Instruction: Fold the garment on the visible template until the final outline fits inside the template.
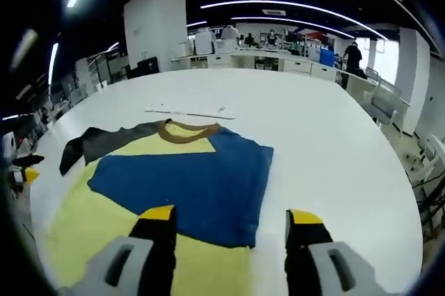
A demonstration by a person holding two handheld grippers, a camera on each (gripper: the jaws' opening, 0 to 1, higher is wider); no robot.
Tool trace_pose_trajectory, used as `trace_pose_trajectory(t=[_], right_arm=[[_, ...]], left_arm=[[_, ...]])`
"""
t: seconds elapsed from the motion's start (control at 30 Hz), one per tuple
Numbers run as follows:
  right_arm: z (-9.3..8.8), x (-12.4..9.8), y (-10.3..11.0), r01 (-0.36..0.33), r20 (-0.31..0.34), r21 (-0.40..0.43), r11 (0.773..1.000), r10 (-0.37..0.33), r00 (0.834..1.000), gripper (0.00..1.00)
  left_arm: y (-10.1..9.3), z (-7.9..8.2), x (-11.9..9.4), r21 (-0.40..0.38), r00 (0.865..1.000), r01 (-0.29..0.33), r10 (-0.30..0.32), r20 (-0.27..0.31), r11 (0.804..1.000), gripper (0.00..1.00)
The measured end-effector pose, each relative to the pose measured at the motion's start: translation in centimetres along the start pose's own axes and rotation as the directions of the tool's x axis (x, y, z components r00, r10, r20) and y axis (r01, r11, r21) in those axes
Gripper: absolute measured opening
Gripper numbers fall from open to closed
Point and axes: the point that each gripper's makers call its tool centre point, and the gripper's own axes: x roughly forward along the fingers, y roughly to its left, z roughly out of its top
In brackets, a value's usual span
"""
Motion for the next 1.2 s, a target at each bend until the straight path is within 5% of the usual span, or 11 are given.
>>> trace_pose_trajectory(t=[0.5,0.97,1.2], right_arm=[[1.7,-5.0,4.4,-0.138,0.036,-0.085,0.987,0.141,0.989,1.00],[2.7,-10.4,7.6,-0.232,0.109,-0.070,0.970,0.238,0.965,0.99],[1.9,-12.0,9.0,-0.252,0.118,-0.051,0.966,0.257,0.959,0.98]], left_arm=[[0.4,-0.3,2.8,0.004,1.000,0.015,-0.015,-0.018,1.000,0.51],[1.3,-2.3,5.7,-0.029,0.999,0.001,-0.003,-0.047,1.000,0.35],[2.5,-3.2,6.3,-0.039,0.996,-0.047,0.044,-0.072,0.998,0.10]])
